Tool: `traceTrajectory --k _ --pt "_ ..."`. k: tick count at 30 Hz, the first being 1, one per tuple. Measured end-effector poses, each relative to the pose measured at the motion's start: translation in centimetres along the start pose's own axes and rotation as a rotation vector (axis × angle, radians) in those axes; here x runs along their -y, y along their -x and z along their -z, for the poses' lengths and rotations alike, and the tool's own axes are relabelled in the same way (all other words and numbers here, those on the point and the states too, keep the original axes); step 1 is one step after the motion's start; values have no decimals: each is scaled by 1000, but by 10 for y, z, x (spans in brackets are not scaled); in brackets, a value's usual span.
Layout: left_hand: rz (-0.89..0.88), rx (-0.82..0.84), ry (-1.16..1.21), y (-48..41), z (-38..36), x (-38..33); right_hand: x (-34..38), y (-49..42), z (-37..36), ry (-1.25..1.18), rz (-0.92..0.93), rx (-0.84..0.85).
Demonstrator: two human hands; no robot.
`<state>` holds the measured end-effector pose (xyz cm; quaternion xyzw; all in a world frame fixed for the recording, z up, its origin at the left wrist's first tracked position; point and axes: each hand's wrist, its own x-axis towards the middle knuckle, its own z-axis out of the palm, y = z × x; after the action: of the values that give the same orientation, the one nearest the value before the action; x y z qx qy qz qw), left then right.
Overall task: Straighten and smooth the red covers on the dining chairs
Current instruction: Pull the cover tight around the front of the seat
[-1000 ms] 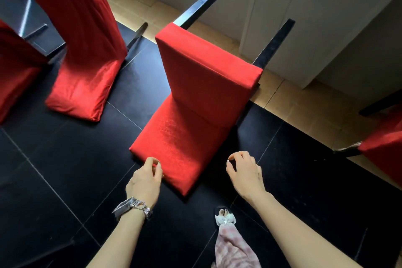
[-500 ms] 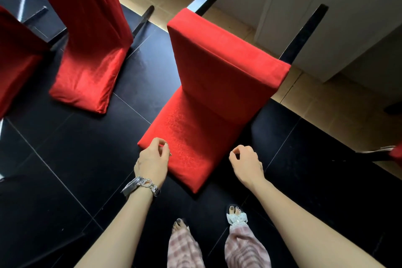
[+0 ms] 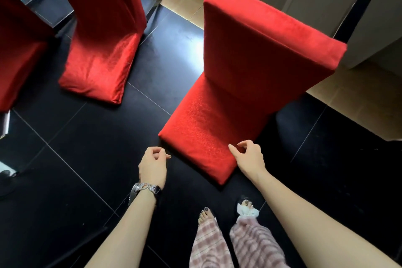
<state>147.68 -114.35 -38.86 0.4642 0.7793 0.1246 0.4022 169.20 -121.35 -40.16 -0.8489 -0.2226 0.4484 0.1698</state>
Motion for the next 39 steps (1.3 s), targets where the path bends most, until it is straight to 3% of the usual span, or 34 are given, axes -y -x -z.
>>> traceTrajectory --k 12,29,34,39 --pt "178 118 189 -99 -125 106 -67 -101 -132 -252 -261 45" --pt "406 167 387 -184 -286 224 -200 -239 -221 -396 -522 -56" --pt "485 195 422 -196 -312 248 -227 -257 -246 -616 -493 -40" --pt "429 143 591 -212 -327 250 -241 -262 -268 -730 -380 -274"
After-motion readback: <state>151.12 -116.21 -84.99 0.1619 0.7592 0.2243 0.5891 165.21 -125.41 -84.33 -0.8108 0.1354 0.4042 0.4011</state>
